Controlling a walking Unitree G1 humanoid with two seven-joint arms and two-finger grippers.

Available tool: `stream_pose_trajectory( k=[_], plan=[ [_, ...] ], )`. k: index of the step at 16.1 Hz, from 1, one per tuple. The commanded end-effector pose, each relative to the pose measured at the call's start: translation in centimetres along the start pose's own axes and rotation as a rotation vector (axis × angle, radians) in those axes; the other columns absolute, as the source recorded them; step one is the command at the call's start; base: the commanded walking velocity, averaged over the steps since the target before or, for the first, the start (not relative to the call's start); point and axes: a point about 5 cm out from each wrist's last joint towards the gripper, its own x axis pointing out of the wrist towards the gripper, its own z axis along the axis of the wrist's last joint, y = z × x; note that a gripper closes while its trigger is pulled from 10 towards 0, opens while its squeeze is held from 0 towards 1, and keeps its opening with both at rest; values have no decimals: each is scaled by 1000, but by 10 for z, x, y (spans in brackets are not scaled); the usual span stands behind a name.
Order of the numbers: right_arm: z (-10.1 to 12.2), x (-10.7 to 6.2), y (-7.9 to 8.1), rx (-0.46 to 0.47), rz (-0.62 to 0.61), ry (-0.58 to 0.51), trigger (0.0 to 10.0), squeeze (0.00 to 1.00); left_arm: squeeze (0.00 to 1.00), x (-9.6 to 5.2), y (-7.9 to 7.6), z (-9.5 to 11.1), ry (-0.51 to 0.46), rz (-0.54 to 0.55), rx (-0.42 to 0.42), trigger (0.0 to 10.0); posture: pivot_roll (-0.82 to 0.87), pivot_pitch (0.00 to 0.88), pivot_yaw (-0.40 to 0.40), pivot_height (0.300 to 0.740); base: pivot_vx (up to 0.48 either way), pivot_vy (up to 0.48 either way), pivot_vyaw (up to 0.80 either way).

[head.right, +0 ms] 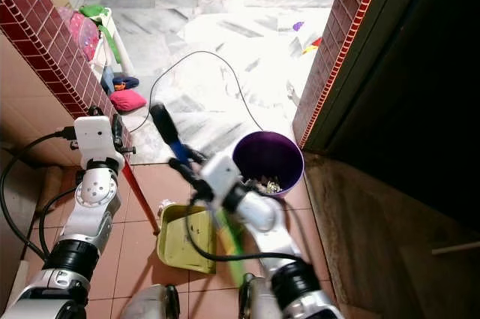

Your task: Sweep floor

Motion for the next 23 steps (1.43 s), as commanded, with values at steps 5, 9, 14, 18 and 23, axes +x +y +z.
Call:
stream_pose_trajectory(
  k=[5, 9, 14, 18, 23],
  plan=[
    [38, 34, -10, 211, -134, -178, 10000, 0, 0, -2, -3, -14, 74, -24, 71, 10000, -84, 152, 40, 740, 0, 0, 0],
    [77, 24, -48, 84, -198, -251, 10000, 0, 0, -1, -12, -15, 80, -38, 57, 10000, -122, 127, 40, 740, 0, 0, 0],
    [65, -11, -79, -116, -192, -77, 10000, 0, 0, 5, -21, -13, 87, -53, 49, 10000, -150, 89, 35, 740, 0, 0, 0],
    [54, -31, -90, -156, -200, 63, 10000, 0, 0, 7, -23, -13, 88, -66, 52, 10000, -169, 73, 34, 740, 0, 0, 0],
    [45, -42, -78, -184, -153, 101, 10000, 0, 0, 5, -31, -15, 90, -88, 37, 10000, -164, 71, 29, 740, 0, 0, 0]
  ],
)
